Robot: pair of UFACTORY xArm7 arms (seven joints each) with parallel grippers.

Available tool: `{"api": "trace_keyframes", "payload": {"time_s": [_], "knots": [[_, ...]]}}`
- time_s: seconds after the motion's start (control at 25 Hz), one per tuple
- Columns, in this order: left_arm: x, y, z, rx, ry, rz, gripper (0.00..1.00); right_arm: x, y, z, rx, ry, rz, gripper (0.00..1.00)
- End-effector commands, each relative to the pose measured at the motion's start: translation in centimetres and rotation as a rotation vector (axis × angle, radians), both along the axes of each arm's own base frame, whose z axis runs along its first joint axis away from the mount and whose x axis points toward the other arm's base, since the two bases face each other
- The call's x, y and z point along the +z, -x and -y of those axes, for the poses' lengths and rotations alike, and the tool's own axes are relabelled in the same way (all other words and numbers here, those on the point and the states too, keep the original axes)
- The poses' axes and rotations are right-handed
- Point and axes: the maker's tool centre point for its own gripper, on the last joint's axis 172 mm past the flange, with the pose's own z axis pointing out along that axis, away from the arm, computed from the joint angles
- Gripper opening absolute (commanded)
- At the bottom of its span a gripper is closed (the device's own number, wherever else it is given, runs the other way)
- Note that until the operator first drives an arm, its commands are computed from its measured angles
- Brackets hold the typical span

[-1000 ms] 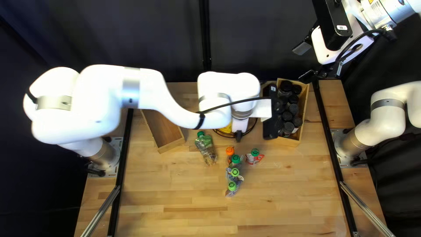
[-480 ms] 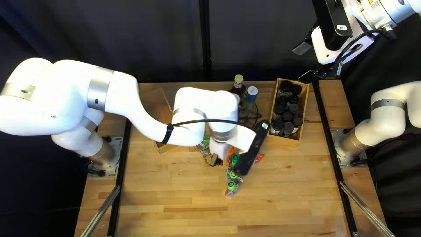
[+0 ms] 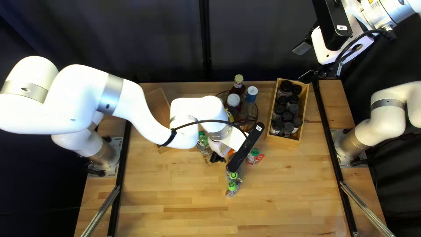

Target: Separate condiments, baby food and spices and place it in 3 different racks/containers

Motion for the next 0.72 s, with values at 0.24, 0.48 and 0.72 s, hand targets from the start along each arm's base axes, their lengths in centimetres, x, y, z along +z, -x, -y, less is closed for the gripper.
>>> {"api": "trace_keyframes", "payload": {"time_s": [0.24, 0.48, 0.72], "knots": [[-1.0, 0.0, 0.0, 0.008, -0.004, 0.006, 0.0, 0.0, 0.0, 0.0, 0.0, 0.0, 0.0, 1.0], [2.5, 1.7, 0.9, 0.017, -0.006, -0.013, 0.08, 0.0, 0.0, 0.0, 0.0, 0.0, 0.0, 1.0], [6.5, 6.2, 0.3, 0.076, -0.035, -0.057, 0.0, 0.0, 0.0, 0.0, 0.0, 0.0, 0.0, 1.0]]}}
